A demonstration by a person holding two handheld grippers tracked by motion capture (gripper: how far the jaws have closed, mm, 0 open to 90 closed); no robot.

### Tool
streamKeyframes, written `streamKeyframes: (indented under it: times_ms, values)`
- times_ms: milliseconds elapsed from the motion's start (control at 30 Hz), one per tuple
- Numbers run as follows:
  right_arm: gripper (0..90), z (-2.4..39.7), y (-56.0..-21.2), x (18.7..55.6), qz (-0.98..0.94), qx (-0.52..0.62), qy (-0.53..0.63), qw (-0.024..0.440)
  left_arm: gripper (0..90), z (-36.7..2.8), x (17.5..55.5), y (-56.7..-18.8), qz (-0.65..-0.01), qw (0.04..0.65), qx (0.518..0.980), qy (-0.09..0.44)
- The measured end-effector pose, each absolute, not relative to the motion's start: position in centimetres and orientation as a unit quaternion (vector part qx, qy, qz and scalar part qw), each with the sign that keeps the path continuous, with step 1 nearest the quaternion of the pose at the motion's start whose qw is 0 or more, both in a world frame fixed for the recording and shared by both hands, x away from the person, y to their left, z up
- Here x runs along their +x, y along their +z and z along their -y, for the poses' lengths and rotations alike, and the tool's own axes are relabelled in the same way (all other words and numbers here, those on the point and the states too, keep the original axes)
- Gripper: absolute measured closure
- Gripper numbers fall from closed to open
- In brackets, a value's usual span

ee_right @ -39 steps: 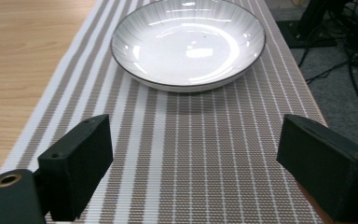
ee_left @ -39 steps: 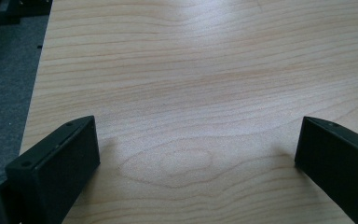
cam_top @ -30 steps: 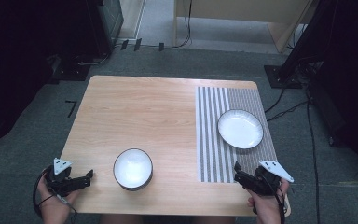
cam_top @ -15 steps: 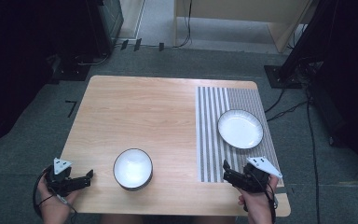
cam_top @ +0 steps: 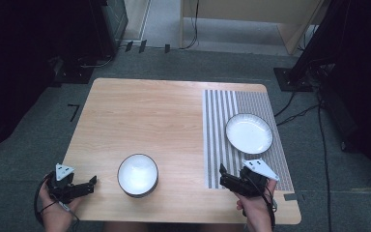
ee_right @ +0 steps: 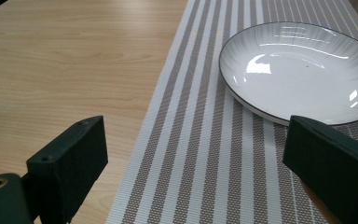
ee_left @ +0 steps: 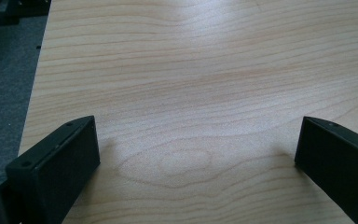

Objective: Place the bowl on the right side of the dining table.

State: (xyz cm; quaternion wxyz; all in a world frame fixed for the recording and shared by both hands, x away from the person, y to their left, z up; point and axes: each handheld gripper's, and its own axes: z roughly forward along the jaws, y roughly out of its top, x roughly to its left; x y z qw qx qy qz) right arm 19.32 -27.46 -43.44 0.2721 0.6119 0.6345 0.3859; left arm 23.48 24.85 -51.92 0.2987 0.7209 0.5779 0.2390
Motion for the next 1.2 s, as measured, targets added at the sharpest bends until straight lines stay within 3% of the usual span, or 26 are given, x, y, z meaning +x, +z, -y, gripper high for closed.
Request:
streamKeyframes:
  times_ms: [1200]
  values:
    - [6.6, 20.2, -42.7, 20.6, -0.673, 0.565, 0.409, 0.246, 0.0, -24.8, 23.5, -51.9, -0.576, 0.299, 0.723, 0.238]
